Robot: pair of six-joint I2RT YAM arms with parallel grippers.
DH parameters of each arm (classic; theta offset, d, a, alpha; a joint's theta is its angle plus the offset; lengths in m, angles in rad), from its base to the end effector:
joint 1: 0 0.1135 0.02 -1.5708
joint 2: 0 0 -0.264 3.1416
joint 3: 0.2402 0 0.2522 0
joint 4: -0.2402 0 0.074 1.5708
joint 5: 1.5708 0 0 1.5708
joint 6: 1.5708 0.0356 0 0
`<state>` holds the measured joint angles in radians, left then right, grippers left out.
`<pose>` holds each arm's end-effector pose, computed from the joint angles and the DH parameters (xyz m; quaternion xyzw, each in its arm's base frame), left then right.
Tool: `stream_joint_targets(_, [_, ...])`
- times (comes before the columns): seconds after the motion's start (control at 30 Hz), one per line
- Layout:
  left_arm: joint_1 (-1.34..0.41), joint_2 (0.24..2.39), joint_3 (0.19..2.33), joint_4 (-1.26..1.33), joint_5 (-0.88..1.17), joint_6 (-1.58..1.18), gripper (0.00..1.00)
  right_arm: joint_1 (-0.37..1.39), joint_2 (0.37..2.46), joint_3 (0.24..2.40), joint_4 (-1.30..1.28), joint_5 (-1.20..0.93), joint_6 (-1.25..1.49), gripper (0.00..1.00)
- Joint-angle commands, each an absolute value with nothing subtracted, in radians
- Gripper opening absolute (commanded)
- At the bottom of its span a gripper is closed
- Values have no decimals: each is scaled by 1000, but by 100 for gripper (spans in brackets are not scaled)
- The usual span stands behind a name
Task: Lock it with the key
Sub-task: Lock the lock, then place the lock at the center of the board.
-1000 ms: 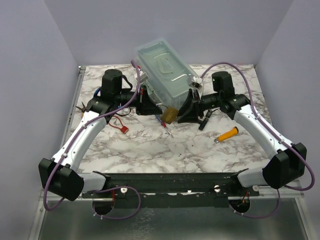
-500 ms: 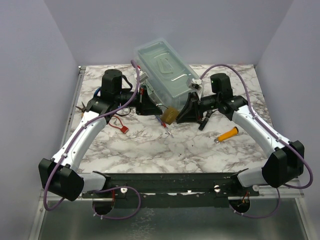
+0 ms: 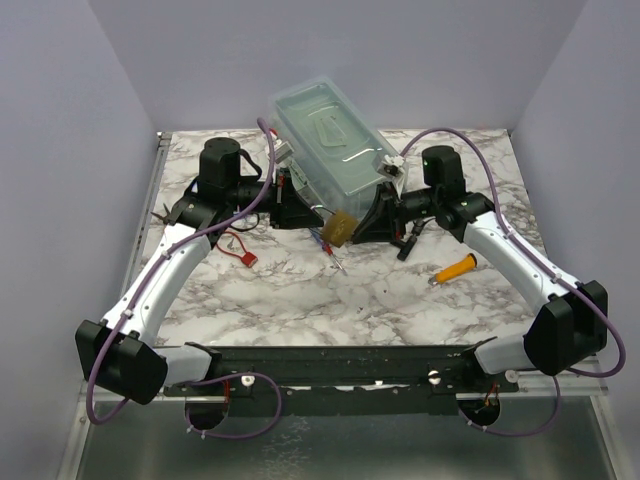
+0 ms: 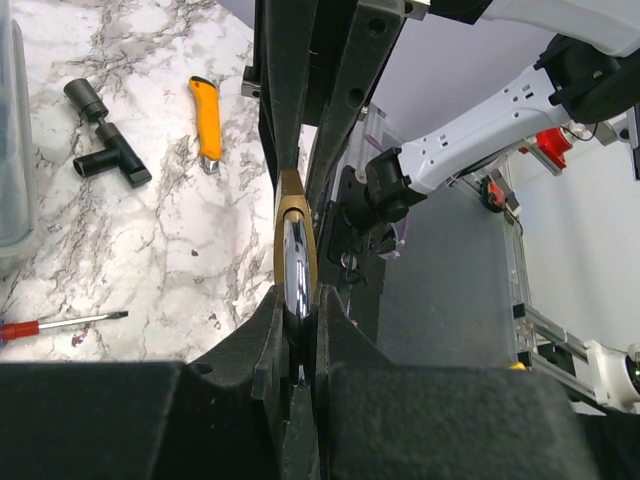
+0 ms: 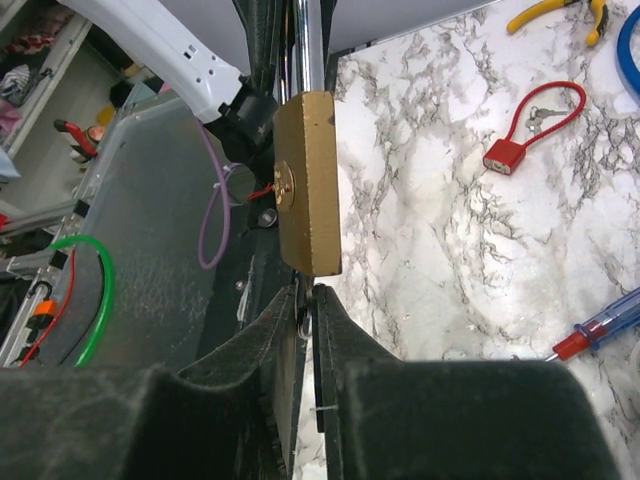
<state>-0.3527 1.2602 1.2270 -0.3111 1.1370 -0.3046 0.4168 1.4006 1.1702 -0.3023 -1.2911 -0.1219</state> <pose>0.2421 -0.1235 0.3867 0.3263 0.6815 -0.5732 0.3169 0.2602 0.1526 0.3336 -0.4722 0.5891 0.5749 0.3152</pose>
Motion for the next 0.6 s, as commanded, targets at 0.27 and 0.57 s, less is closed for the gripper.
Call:
stream_joint_targets(0.27, [-224, 1203, 1190, -189, 1155, -364, 0, 419, 1390, 1149, -389, -1297, -183, 0])
stream_joint_targets(0.57, [-34, 1207, 1173, -98, 1192, -461, 0, 416, 1420, 1071, -507, -1181, -332, 0])
